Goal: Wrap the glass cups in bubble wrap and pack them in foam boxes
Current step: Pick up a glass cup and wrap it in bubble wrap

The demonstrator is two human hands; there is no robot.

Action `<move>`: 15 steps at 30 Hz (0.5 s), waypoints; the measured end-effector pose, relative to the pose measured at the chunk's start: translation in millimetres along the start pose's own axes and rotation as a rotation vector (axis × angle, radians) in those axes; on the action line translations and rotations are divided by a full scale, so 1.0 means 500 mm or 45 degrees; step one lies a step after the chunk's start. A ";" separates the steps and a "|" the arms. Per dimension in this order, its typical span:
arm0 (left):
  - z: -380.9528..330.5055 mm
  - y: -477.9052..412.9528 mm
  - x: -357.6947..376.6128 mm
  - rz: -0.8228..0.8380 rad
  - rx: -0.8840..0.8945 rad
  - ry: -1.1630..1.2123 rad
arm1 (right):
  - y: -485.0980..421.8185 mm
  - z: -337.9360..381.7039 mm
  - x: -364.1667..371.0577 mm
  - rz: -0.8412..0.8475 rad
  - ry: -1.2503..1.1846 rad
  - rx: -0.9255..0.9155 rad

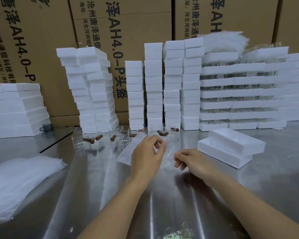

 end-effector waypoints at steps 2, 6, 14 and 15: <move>-0.015 0.008 0.009 0.066 0.100 0.010 | 0.000 0.000 -0.004 -0.078 0.076 0.012; -0.058 0.029 0.028 0.172 0.308 0.047 | -0.004 -0.002 -0.016 -0.111 -0.035 0.053; -0.126 0.050 0.035 0.142 0.422 0.263 | 0.003 -0.001 -0.031 -0.046 -0.307 0.030; -0.123 0.041 0.021 0.035 0.386 0.317 | 0.000 -0.002 -0.032 -0.064 -0.302 0.035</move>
Point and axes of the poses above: each hand's wrist, its own y-axis away from the middle knuckle, its own x-axis out of the palm, z = x × y, the point moved 4 cm from there along -y, towards the middle knuckle, and after that the axes turned 5 degrees about y, right-handed, at the moved point
